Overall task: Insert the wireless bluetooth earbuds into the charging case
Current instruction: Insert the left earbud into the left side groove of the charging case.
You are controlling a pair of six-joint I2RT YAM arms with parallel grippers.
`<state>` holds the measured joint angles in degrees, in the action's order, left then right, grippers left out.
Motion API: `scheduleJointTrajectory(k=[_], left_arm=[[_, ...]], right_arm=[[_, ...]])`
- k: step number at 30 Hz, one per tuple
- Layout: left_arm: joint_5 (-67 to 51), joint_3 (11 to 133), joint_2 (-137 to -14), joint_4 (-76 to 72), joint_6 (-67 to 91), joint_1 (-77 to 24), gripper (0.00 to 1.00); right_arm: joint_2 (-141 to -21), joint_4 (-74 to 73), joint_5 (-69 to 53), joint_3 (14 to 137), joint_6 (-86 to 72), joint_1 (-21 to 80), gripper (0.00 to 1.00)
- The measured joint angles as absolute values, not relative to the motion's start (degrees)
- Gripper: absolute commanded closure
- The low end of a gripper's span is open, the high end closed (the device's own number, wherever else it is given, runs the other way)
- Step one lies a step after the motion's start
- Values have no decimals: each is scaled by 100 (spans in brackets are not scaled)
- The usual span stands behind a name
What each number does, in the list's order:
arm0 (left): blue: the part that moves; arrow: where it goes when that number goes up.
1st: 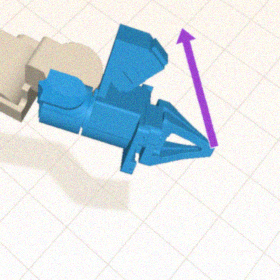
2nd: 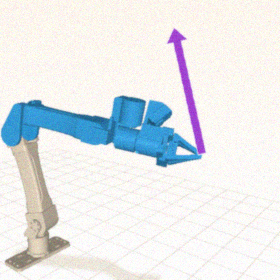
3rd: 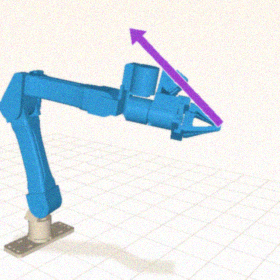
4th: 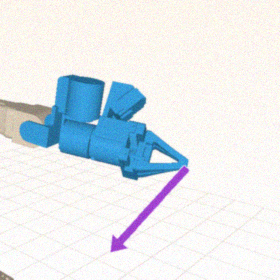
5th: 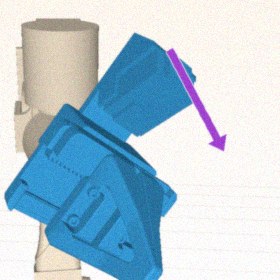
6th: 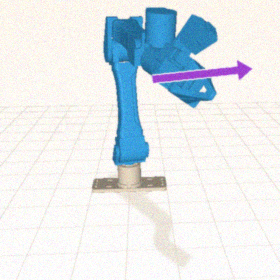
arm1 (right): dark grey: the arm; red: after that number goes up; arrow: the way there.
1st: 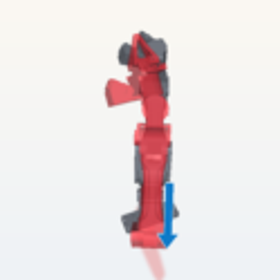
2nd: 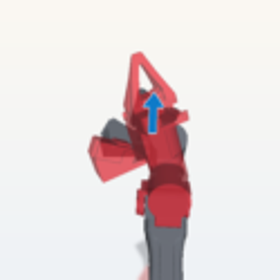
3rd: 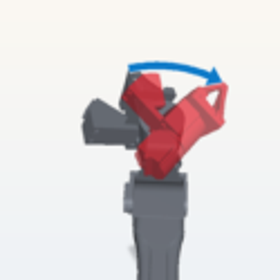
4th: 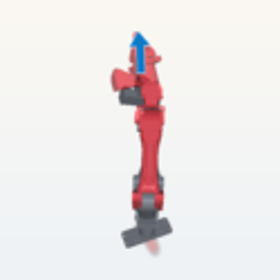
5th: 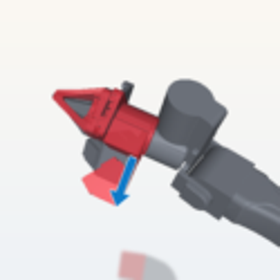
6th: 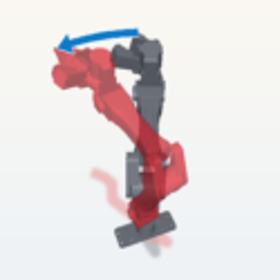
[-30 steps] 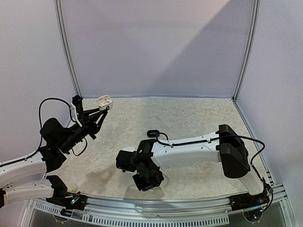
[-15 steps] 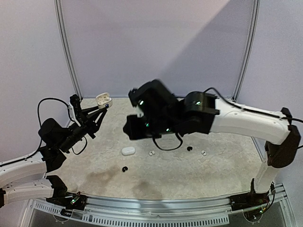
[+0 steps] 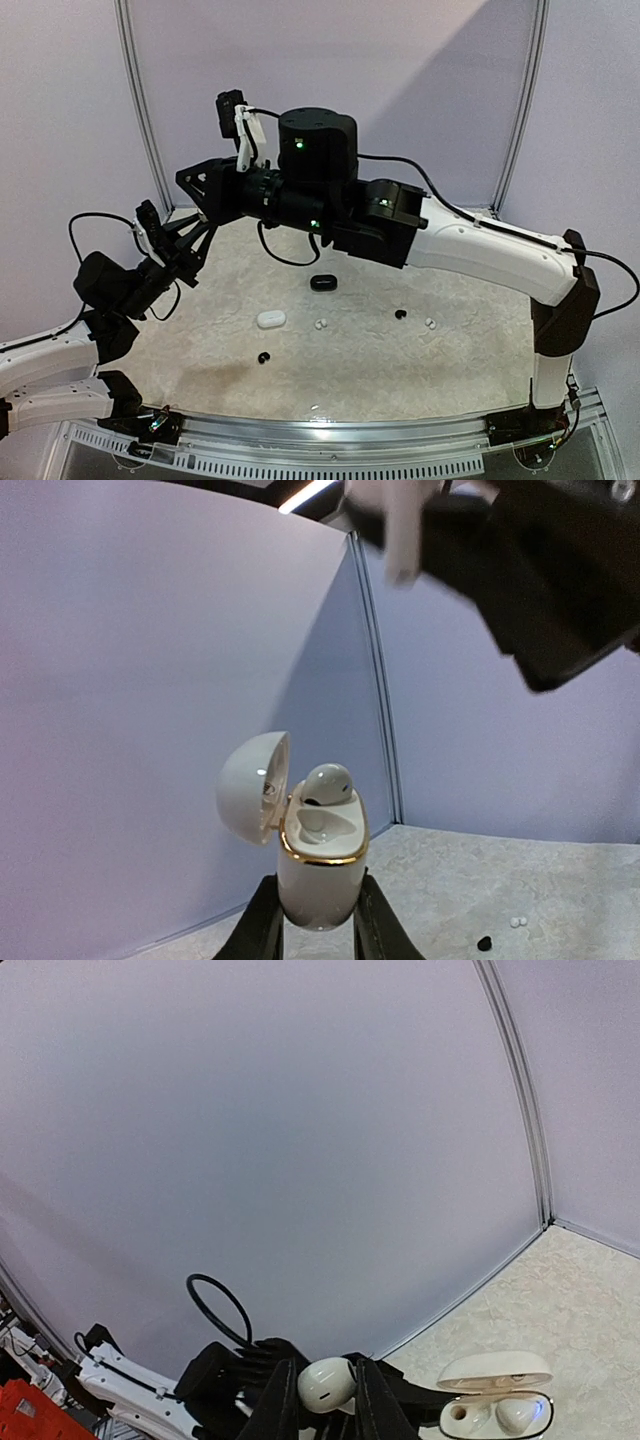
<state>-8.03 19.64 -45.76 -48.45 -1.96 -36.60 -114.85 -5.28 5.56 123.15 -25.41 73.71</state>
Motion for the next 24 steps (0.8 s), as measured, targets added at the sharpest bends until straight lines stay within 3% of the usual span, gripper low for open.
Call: scheduleJointTrajectory(k=[24], left_arm=[[-996, 1964, -4641, -5419, 220, -3632, 100]], right_arm=[[-11664, -202, 137, 11963, -2370, 7118, 100]])
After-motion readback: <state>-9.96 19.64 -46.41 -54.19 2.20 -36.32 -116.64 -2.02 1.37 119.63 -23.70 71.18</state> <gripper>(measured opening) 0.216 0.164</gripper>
